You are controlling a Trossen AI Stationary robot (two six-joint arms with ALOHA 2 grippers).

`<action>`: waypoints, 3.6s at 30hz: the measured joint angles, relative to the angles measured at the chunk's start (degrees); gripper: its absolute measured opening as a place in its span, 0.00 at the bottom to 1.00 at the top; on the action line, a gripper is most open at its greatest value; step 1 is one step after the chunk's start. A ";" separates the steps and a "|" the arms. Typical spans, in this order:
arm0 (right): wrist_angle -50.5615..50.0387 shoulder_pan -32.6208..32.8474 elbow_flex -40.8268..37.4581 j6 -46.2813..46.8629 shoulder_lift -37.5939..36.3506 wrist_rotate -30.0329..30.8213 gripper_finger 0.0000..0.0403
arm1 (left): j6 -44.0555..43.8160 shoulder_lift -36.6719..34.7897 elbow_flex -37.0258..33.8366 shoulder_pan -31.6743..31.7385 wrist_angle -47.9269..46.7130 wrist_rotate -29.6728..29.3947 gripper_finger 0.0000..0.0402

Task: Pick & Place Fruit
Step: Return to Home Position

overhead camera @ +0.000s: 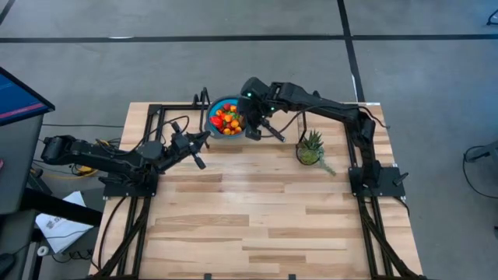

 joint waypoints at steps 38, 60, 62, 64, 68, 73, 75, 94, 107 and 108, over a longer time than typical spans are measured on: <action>16.09 18.14 -24.23 15.59 -10.18 16.54 0.00 | -7.02 -13.67 -0.10 -0.13 -20.76 29.37 0.00; 39.57 16.11 -65.27 19.25 -48.67 16.57 0.00 | -5.45 -14.06 -0.04 -0.11 -20.10 30.16 0.00; 40.02 16.11 -66.93 19.21 -51.08 16.55 0.00 | -5.07 -14.49 -0.04 -0.07 -20.17 29.97 0.00; 40.28 16.10 -68.90 19.06 -53.60 16.58 0.00 | -5.01 -15.37 -0.02 -0.02 -19.97 29.89 0.00; 42.11 16.11 -72.98 19.49 -58.23 16.59 0.00 | -4.96 -17.93 -0.01 0.69 -21.26 29.73 0.00; 44.31 16.11 -77.23 19.49 -63.43 16.59 0.00 | -4.96 -20.95 -0.02 1.72 -24.01 29.44 0.00; 44.01 16.11 -78.35 19.51 -65.06 16.57 0.00 | -4.96 -22.07 -0.01 1.79 -24.87 29.46 0.00; 42.70 16.91 -82.58 18.42 -77.66 16.58 0.00 | -0.87 -33.15 -0.02 1.79 -30.62 28.13 0.00; 41.25 17.73 -82.58 17.48 -78.25 16.57 0.00 | -1.24 -41.54 -0.02 1.79 -38.11 26.76 0.00; 41.25 17.73 -82.58 17.48 -78.25 16.57 0.00 | -1.14 -41.97 -0.02 1.79 -38.22 26.21 0.00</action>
